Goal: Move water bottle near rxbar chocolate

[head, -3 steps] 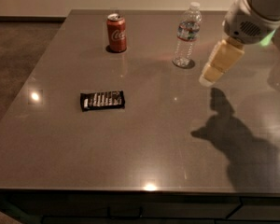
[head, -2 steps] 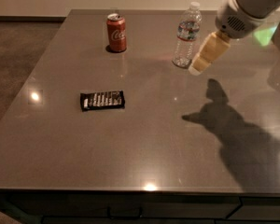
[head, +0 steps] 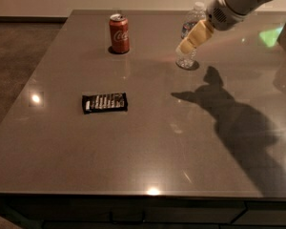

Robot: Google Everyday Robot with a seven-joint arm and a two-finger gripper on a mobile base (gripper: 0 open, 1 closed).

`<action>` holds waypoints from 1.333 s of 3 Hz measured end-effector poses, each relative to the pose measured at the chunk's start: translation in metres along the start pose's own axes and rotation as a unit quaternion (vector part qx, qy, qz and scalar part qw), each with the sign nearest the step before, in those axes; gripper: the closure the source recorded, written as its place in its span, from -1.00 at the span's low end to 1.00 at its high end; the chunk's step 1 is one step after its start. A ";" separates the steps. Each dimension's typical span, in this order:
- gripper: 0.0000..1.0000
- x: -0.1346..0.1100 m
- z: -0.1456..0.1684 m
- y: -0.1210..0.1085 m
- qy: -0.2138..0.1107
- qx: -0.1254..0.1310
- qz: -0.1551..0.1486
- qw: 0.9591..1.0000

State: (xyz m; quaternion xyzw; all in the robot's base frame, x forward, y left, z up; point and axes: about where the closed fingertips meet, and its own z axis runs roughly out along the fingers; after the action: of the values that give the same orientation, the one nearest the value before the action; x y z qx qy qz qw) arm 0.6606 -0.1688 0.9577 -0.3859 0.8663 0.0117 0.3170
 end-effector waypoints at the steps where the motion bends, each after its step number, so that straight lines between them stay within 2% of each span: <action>1: -1.00 -0.011 0.014 -0.024 -0.011 0.022 0.043 0.999; 2: -1.00 -0.013 0.023 -0.040 -0.015 0.032 0.074 0.997; 4: -1.00 -0.026 0.044 -0.040 -0.034 0.011 0.096 0.995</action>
Offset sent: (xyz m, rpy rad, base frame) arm 0.0670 -0.0264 -0.0006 0.1064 -0.0321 -0.2268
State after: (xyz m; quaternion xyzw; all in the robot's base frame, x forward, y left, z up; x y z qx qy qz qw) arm 0.7244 -0.1683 0.9463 -0.2969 0.8882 0.0452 0.3477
